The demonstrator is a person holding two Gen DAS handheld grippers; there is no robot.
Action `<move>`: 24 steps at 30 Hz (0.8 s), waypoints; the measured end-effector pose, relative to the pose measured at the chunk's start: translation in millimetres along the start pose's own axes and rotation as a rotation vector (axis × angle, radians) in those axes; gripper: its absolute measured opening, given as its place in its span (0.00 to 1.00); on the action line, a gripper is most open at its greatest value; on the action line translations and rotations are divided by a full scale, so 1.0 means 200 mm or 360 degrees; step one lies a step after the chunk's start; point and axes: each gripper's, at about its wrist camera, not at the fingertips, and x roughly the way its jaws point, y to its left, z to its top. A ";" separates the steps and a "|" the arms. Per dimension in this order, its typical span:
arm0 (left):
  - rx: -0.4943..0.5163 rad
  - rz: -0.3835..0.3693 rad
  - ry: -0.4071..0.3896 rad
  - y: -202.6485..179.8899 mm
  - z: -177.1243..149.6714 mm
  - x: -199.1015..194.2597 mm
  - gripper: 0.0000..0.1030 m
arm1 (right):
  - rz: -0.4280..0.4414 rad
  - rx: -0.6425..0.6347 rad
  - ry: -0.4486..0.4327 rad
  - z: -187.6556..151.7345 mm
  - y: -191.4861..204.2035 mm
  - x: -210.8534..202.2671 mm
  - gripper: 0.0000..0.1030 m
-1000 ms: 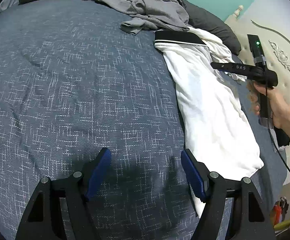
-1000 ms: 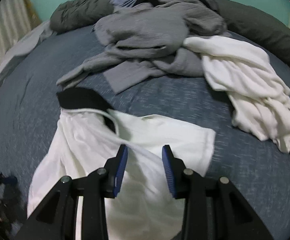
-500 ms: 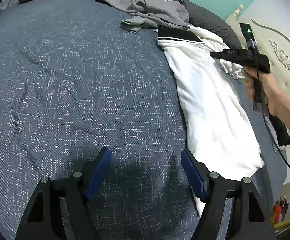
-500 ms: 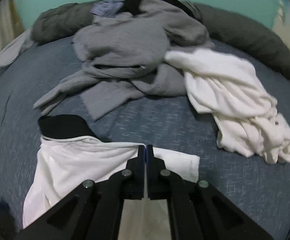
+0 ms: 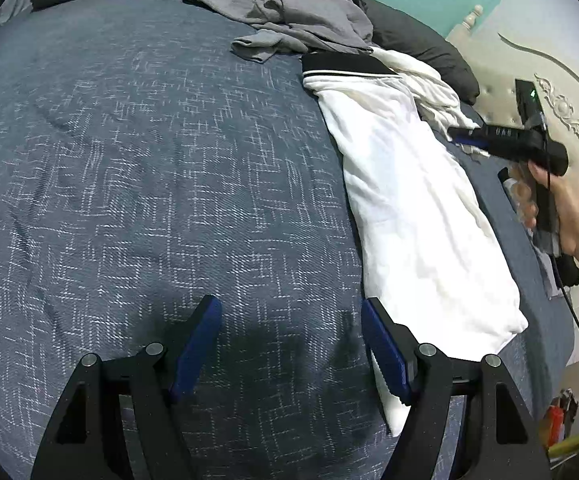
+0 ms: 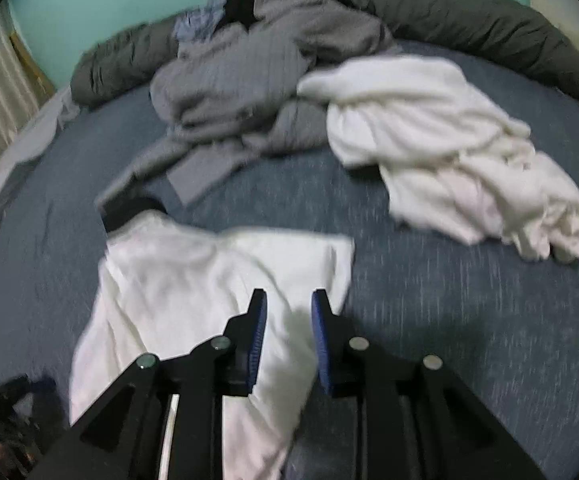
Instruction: Fold clothes
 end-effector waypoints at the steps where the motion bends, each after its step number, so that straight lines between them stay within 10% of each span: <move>1: 0.0004 0.0000 0.0001 -0.01 0.00 0.00 0.74 | 0.0007 -0.0001 0.0029 -0.02 0.00 0.01 0.22; 6: 0.0012 0.0005 0.0009 -0.02 0.01 0.03 0.74 | 0.0043 0.0030 0.0069 -0.08 -0.01 0.06 0.22; 10: 0.0010 0.0004 0.0010 -0.02 0.02 0.05 0.74 | 0.0020 0.0040 0.0046 -0.08 -0.03 0.04 0.01; 20: 0.0009 0.0002 0.0010 -0.02 0.02 0.05 0.74 | -0.0012 0.0191 -0.0011 -0.01 -0.11 0.02 0.00; 24: 0.0010 0.0002 0.0009 -0.02 0.02 0.05 0.74 | 0.0071 0.0286 0.0072 -0.07 -0.12 0.04 0.31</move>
